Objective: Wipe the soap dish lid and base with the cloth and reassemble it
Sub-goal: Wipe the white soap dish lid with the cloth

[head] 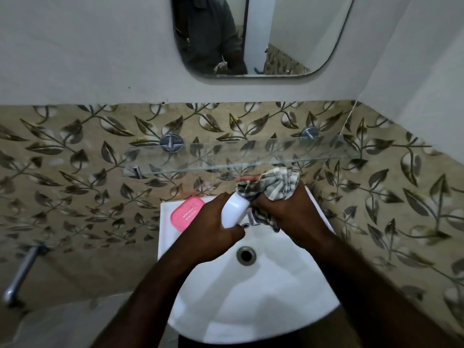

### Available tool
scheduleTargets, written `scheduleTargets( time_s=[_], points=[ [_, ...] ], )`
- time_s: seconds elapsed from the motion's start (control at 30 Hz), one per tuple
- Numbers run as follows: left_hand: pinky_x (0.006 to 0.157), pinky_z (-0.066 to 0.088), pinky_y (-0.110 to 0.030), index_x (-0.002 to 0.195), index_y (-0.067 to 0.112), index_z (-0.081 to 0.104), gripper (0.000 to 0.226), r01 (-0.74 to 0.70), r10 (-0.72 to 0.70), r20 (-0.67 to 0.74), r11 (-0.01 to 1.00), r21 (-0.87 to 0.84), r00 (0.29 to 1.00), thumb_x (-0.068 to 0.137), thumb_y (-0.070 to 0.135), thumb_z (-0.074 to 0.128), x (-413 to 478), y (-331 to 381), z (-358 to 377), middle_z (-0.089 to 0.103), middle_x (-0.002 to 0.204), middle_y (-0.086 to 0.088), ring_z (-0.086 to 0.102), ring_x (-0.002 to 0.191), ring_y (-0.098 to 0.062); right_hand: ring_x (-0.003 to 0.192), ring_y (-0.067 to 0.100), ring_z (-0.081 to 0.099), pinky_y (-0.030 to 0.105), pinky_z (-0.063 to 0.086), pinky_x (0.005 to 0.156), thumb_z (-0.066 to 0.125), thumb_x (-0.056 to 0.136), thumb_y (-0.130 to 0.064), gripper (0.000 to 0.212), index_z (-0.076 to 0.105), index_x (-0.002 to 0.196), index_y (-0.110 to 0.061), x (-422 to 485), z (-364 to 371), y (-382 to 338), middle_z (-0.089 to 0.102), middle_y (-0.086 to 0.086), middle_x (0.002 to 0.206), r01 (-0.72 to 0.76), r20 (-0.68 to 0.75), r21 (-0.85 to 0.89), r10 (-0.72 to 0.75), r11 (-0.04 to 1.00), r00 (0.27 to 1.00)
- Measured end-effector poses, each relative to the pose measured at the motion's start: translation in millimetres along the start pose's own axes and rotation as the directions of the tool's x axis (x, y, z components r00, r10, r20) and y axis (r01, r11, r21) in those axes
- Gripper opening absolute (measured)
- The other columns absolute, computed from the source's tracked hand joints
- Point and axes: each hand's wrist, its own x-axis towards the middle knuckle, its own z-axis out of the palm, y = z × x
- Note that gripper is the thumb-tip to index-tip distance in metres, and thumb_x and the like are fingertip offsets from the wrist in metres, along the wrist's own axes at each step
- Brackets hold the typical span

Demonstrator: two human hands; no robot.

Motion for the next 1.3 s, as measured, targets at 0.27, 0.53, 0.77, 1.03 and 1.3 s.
scheduleTargets(
  time_s=[0.27,0.53,0.77,1.03,1.3],
  points=[
    [0.065,0.035,0.003,0.09,0.029,0.058,0.038,0.033,-0.035,-0.027,0.997,-0.063,0.999,0.075,-0.004,0.07,-4.0,5.4,5.8,0.06,0.079,0.029,0.049,0.078,0.03,0.096,-0.01,0.063,0.012,0.047,0.085,0.063,0.071,-0.009,0.032,0.071,0.099,-0.021,-17.8,19.2,-11.4,0.069,-0.02,0.097,0.378,0.102,-0.185,-0.365,0.907,0.925],
    [0.073,0.049,-0.021,0.086,0.032,0.064,0.027,0.087,-0.094,-0.047,0.987,-0.138,0.994,0.071,0.01,0.066,7.7,11.7,23.5,0.068,0.081,0.016,0.062,0.083,0.002,0.099,0.003,0.068,0.024,0.053,0.088,0.067,0.071,-0.011,0.036,0.07,0.099,-0.033,-15.9,16.3,-7.7,0.073,-0.014,0.097,0.251,0.051,-0.016,-0.25,0.968,0.967],
    [0.068,0.046,-0.015,0.091,0.02,0.063,0.025,0.059,-0.076,-0.127,0.989,-0.133,0.989,0.068,0.008,0.061,24.2,26.2,47.5,0.066,0.084,0.008,0.061,0.079,-0.008,0.091,0.014,0.072,0.033,0.055,0.082,0.071,0.068,-0.024,0.025,0.075,0.091,-0.016,5.0,-9.4,7.3,0.076,0.0,0.093,0.035,-0.14,0.232,-0.003,0.972,0.99],
    [0.073,0.051,-0.024,0.092,0.014,0.067,0.021,0.087,-0.112,-0.183,0.986,-0.141,0.977,0.074,0.007,0.062,28.1,28.2,61.1,0.071,0.088,0.007,0.066,0.084,-0.009,0.093,0.014,0.071,0.035,0.054,0.085,0.073,0.072,-0.023,0.023,0.073,0.093,-0.015,7.9,-22.7,24.6,0.075,-0.001,0.093,0.1,-0.133,0.271,-0.066,0.957,0.989],
    [0.065,0.044,-0.008,0.081,0.031,0.061,0.04,0.047,-0.091,-0.212,0.978,-0.205,0.973,0.077,-0.009,0.062,16.8,29.9,59.8,0.066,0.07,0.031,0.06,0.072,0.015,0.106,0.016,0.066,0.036,0.05,0.095,0.07,0.065,0.0,0.039,0.072,0.102,-0.011,-5.7,-4.0,20.4,0.072,0.0,0.106,0.37,0.049,-0.017,-0.369,0.929,0.928]
  ],
)
